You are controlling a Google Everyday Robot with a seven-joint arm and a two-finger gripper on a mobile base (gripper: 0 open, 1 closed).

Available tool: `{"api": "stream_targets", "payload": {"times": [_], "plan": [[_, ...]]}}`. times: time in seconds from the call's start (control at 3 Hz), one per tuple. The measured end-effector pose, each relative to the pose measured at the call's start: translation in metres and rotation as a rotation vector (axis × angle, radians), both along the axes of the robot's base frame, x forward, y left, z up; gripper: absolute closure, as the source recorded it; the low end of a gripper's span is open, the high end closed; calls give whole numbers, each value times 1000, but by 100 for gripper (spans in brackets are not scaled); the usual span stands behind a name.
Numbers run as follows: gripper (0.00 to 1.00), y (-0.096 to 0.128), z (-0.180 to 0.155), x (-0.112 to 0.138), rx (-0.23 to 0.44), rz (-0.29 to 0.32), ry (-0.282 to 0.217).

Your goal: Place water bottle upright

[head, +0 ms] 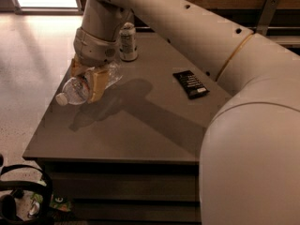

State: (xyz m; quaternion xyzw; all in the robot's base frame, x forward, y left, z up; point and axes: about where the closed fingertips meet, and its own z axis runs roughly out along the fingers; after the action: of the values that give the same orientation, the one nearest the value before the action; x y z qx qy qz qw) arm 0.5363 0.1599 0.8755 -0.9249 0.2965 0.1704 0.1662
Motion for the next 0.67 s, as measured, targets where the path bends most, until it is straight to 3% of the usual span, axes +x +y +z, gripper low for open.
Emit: {"api": "stream_targets", "payload": {"times": [0.33, 0.67], "plan": [[100, -26, 25, 7, 37, -115, 34], [100, -52, 44, -3, 118, -212, 89]]}}
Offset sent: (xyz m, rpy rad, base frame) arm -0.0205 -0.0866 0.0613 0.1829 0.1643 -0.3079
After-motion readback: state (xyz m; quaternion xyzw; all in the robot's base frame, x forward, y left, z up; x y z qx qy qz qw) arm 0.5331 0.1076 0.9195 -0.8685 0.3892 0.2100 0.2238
